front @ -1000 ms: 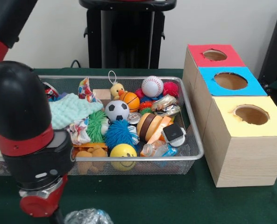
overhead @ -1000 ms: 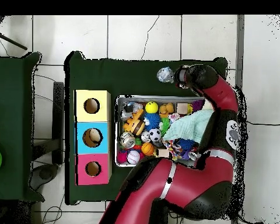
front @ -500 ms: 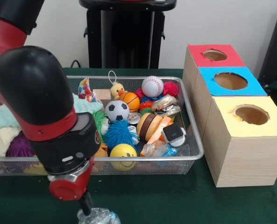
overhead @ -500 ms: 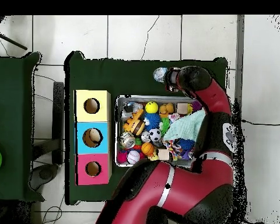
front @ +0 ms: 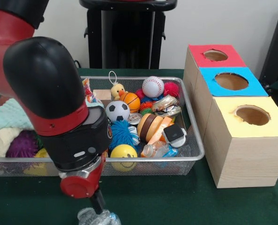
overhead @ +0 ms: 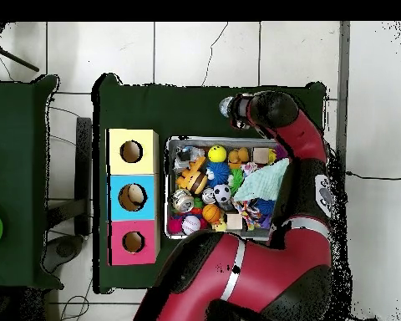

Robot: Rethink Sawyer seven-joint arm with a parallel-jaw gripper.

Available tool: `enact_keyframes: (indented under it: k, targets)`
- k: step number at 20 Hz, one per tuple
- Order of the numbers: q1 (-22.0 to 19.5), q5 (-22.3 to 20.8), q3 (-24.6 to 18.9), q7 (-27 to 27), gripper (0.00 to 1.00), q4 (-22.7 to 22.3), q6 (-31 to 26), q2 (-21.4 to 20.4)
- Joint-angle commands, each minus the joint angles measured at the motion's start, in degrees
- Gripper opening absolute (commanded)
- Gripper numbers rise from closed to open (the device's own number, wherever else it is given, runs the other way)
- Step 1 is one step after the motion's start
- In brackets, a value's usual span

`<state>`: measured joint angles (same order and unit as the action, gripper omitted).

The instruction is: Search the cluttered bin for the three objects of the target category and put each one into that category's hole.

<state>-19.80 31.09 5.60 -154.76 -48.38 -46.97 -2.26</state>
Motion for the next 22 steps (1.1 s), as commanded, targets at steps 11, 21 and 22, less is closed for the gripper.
enact_keyframes:
  k: [11,21,22]
  targets:
    - [-6.43,-3.2,6.74,-1.64,0.0,31.26,-8.06,18.32]
    - [-4.28,2.89,5.42,-4.7,0.0,33.03,-4.6,22.18]
    - [-4.09,3.54,5.41,-4.66,0.0,33.31,-4.09,22.71]
